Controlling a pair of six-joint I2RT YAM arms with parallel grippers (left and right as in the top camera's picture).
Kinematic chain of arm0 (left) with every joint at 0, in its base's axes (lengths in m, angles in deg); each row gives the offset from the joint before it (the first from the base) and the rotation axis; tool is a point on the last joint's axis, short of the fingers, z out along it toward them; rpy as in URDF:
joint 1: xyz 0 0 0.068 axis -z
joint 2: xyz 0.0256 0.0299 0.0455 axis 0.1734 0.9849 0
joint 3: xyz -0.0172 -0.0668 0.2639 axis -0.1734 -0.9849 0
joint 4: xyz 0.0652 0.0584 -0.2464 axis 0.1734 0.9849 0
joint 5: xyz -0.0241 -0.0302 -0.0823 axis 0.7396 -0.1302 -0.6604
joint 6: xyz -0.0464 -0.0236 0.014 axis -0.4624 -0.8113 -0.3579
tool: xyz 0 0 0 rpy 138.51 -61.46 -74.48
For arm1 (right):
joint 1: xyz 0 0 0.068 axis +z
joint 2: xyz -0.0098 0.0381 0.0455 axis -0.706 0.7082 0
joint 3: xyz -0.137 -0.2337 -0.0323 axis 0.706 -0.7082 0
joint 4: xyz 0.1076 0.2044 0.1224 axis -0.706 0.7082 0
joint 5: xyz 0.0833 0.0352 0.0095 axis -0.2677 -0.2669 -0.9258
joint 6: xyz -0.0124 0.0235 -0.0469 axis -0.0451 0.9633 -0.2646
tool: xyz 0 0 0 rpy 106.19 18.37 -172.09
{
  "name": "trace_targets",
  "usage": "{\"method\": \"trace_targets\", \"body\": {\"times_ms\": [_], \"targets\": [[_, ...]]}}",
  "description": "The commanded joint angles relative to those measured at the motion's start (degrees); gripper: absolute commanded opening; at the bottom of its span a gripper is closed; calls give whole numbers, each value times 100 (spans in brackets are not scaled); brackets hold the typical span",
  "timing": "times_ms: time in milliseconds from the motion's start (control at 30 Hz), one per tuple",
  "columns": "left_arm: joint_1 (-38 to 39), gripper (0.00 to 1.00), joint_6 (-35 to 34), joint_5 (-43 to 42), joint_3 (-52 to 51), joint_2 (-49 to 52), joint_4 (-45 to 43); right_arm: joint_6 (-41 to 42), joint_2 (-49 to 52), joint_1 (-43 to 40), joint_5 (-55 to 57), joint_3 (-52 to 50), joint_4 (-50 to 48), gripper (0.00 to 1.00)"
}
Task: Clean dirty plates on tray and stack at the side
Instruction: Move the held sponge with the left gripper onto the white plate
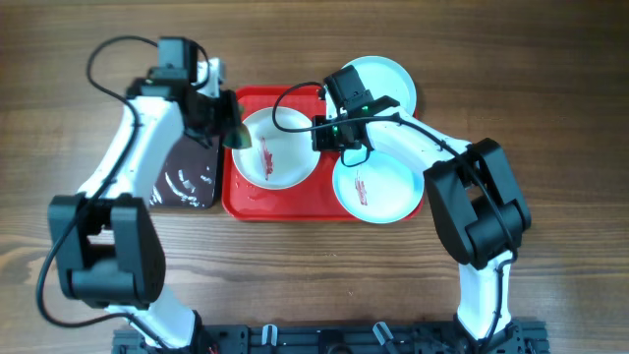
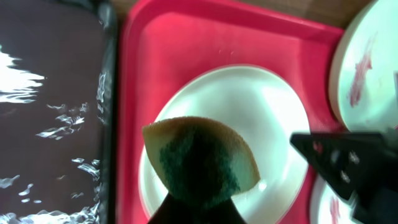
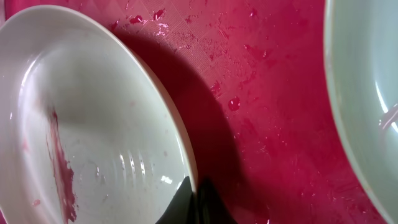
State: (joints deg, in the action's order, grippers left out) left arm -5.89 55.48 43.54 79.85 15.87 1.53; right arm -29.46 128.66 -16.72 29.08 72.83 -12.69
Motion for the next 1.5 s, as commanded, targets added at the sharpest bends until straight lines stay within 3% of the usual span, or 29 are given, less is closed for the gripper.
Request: {"method": "trace_targets", "body": {"times_ms": [0, 100, 367, 467, 567, 733, 1033, 1100, 1267, 1367, 1467], "targets": [[479, 4, -636, 378, -538, 133, -608, -105, 101, 11, -146, 83, -11, 4], [754, 4, -813, 1027, -890, 240, -935, -105, 101, 11, -146, 83, -11, 4], [1231, 4, -809, 1467, -1327, 614, -1276, -105, 101, 13, -146, 83, -13, 4], [1364, 4, -704, 1139, -1327, 616, -1270, -101, 101, 13, -146, 83, -15, 4], [1443, 4, -245, 208, -1327, 616, -1587, -101, 101, 13, -149, 83, -15, 4], [1401, 4, -337, 363, -1327, 636, -2184, -103, 101, 13, -151, 83, 13, 4], [1220, 4, -1062, 2658, -1327, 831, -2505, -98, 101, 13, -144, 81, 2, 4], [1217, 4, -1110, 2837, -1327, 831, -2380, -98, 101, 13, -146, 81, -2, 4], [1215, 4, -1357, 2656, -1327, 831, -1440, -98, 101, 13, -164, 83, 2, 4], [1213, 4, -1329, 1897, -1327, 831, -796, -94, 101, 13, -173, 81, 11, 4], [1211, 4, -804, 693, -1327, 831, -531, -50, 101, 13, -374, 81, 74, 4]]}}
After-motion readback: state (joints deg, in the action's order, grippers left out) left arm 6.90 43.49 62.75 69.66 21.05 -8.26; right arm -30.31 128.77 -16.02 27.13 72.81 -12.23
